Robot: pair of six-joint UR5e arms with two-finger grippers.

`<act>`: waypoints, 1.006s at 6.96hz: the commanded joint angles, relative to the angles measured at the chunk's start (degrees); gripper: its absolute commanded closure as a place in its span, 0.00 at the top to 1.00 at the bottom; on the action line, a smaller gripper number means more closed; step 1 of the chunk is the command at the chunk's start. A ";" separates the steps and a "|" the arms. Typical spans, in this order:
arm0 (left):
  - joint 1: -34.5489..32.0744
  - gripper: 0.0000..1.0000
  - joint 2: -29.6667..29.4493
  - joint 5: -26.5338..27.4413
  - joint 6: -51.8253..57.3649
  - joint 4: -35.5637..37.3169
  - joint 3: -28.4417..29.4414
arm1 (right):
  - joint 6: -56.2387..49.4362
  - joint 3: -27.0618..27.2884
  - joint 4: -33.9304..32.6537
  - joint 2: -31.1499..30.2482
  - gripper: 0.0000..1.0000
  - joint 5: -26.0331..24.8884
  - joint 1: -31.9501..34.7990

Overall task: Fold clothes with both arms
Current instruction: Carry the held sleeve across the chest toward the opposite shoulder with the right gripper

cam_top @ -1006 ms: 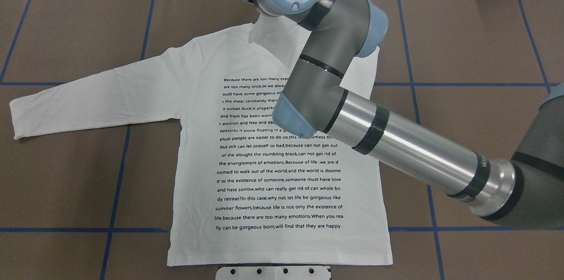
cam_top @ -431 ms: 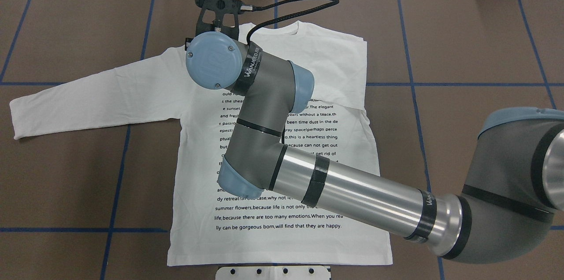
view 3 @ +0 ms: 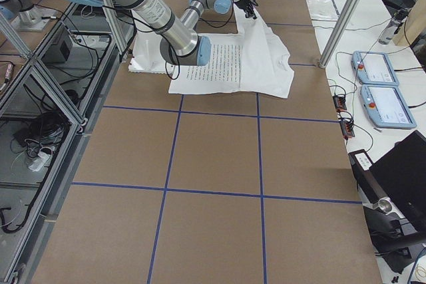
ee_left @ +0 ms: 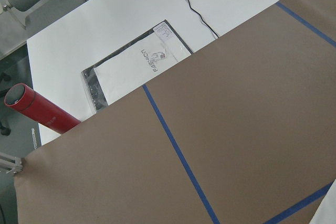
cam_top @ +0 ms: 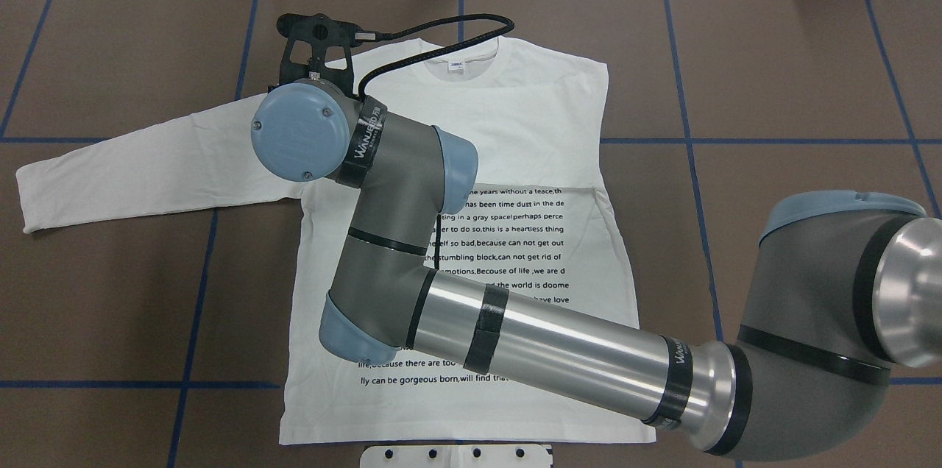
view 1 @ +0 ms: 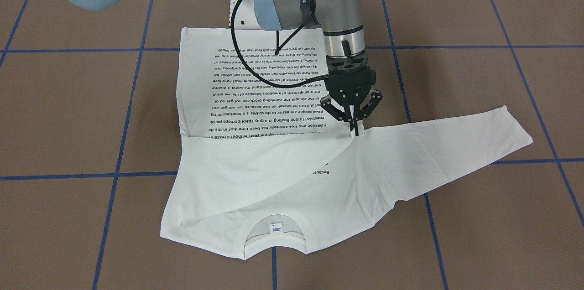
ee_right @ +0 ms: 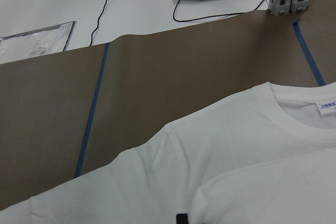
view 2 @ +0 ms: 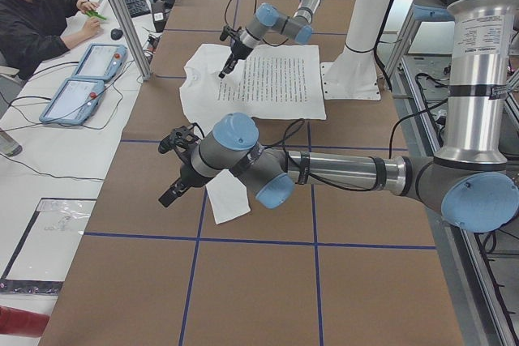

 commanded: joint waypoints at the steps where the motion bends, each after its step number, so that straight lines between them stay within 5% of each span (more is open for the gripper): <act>1: 0.03 1.00 0.10 -0.04 0.00 0.00 0.06 | 1.42 -0.86 0.07 0.27 0.97 -0.04 -0.65; 5: 0.03 1.00 -0.33 -0.04 -0.09 0.00 1.99 | 1.87 -1.66 -3.07 2.73 0.99 2.23 0.57; 7: 0.29 1.00 -1.12 -0.04 -0.78 -0.09 1.48 | 1.17 -0.95 -9.67 2.04 1.00 12.80 8.35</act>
